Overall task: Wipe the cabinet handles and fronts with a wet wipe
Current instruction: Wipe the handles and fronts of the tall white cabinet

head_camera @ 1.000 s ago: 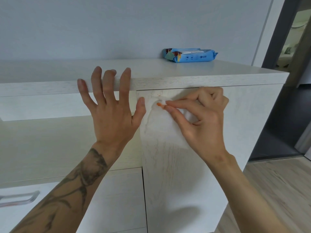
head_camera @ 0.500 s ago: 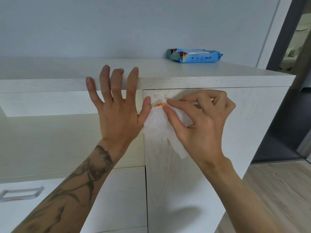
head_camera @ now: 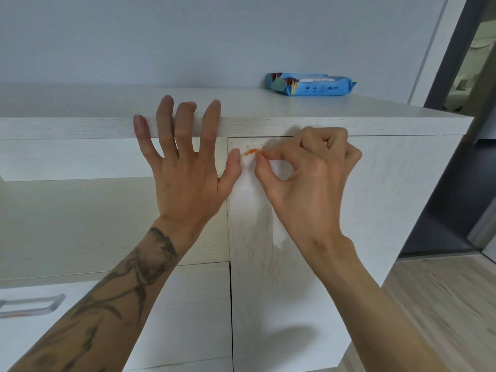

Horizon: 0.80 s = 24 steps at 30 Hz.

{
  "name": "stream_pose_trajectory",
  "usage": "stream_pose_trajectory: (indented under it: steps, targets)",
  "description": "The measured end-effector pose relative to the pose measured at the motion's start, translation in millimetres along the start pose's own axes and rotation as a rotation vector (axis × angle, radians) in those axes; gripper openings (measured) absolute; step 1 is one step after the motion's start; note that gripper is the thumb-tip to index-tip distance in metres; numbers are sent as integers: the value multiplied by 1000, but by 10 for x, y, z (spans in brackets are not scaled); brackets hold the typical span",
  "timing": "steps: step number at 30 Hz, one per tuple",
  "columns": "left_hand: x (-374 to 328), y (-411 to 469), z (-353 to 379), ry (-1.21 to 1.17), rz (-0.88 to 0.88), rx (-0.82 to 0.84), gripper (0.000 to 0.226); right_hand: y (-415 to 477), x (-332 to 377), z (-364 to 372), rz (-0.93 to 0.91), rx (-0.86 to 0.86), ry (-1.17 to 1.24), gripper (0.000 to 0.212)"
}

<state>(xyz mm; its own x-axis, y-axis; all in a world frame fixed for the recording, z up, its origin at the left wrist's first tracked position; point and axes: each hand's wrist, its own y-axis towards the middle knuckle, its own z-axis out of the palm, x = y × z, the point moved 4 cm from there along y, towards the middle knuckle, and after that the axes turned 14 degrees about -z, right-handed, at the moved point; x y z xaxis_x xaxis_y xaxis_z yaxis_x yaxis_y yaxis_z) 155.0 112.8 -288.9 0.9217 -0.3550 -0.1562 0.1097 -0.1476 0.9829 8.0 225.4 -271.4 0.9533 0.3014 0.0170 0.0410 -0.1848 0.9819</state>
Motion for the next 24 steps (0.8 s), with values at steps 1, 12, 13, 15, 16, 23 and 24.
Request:
stream_pose_trajectory:
  steps: [1, 12, 13, 15, 16, 23, 24]
  targets:
    - [2, 4, 1, 0, 1, -2, 63, -13, -15, -17, -16, -5, 5, 9]
    - [-5, 1, 12, 3, 2, -13, 63, -57, -51, -81, -33, 24, 56, 9]
    - [0, 0, 15, 1, 2, -13, 63, -79, -53, -110, -34, 5, 52, 9]
    - [4, -3, 20, 0, 3, -15, 63, -76, -42, -103, -30, -4, 44, 7]
    - [5, -4, 19, 1, 2, -17, 63, -56, -34, -66, -33, 12, 43, 7]
    - [14, 6, 25, -3, 1, -10, 64, -142, -149, -139, -123, -28, 106, 7]
    - [12, 5, 24, -3, -1, -9, 63, -167, -215, -176, -118, -30, 141, 7]
